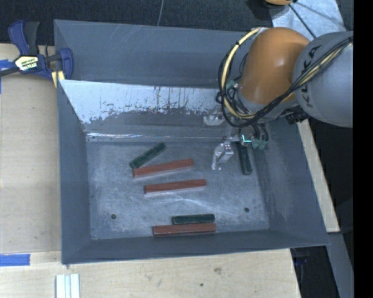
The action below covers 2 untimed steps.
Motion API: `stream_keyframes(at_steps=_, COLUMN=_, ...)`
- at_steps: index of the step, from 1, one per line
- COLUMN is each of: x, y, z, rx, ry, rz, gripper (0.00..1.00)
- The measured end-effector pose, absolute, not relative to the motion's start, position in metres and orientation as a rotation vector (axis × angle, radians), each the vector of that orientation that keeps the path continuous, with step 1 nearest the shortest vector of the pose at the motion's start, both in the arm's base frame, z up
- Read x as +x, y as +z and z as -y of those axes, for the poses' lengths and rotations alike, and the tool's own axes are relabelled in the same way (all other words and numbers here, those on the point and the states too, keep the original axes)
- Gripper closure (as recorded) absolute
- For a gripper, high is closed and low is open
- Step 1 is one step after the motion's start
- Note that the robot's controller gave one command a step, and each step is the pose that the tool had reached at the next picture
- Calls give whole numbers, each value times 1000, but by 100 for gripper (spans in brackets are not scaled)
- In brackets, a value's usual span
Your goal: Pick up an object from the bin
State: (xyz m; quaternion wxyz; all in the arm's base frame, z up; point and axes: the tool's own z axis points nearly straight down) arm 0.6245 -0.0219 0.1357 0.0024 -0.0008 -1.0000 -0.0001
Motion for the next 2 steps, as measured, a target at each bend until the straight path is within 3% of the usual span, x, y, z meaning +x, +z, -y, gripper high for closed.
stream_keyframes(at_steps=1, x=627, y=140, z=22, rx=-2, ry=0, rz=3145, gripper=0)
stream_keyframes(at_steps=2, x=572, y=82, z=-20, rx=30, ry=6, rz=3137, gripper=100)
